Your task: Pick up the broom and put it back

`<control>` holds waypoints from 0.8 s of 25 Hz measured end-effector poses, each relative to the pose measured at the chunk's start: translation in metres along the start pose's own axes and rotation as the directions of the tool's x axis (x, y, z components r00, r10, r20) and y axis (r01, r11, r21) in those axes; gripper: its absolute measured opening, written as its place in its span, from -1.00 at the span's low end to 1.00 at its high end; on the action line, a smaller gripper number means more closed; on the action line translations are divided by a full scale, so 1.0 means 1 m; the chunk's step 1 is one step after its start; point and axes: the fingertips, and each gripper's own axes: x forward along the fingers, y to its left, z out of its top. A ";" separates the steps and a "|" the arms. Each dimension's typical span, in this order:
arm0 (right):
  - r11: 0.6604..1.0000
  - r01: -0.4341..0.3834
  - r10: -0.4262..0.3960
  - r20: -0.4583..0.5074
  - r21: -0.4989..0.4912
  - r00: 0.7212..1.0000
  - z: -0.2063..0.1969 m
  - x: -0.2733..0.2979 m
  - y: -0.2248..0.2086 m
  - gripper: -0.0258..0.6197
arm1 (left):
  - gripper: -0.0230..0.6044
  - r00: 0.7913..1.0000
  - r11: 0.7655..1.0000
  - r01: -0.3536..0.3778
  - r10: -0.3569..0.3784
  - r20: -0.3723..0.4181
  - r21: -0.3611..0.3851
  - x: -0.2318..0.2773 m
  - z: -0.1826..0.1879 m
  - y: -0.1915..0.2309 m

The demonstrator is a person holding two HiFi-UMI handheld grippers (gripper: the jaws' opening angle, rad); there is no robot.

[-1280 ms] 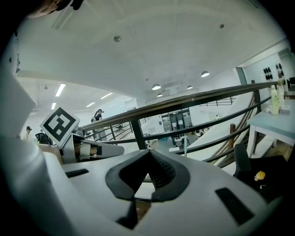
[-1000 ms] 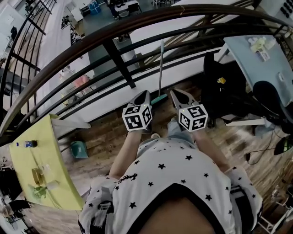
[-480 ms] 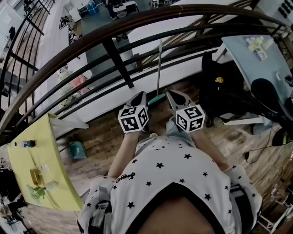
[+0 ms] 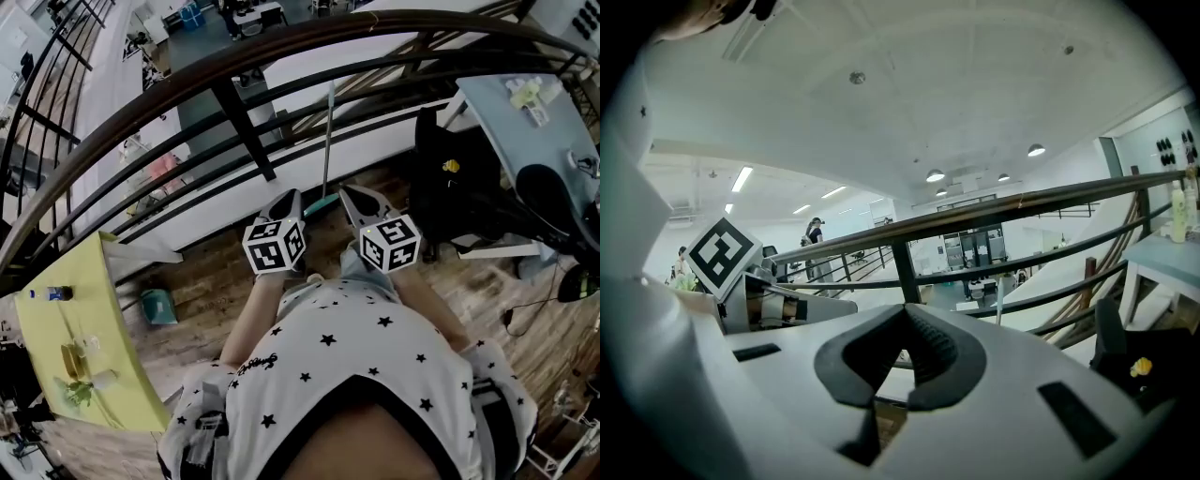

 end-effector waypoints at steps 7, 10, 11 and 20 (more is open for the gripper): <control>1.000 0.002 -0.002 0.014 0.006 1.000 0.004 0.001 -0.001 -0.94 | -0.89 1.000 1.000 0.002 -0.002 -0.012 0.004 0.003 -0.002 -0.001; 1.000 0.005 -0.005 0.015 0.006 1.000 0.004 0.003 -0.001 -0.94 | -0.89 1.000 1.000 0.002 -0.002 -0.014 0.001 0.004 -0.003 0.001; 1.000 0.006 -0.006 0.014 0.005 1.000 0.004 0.003 -0.001 -0.94 | -0.89 1.000 1.000 0.002 -0.002 -0.013 0.000 0.004 -0.003 0.001; 1.000 0.004 -0.004 0.018 0.004 1.000 0.008 0.006 -0.005 -0.94 | -0.89 1.000 1.000 0.001 -0.001 -0.013 -0.005 0.007 0.000 0.000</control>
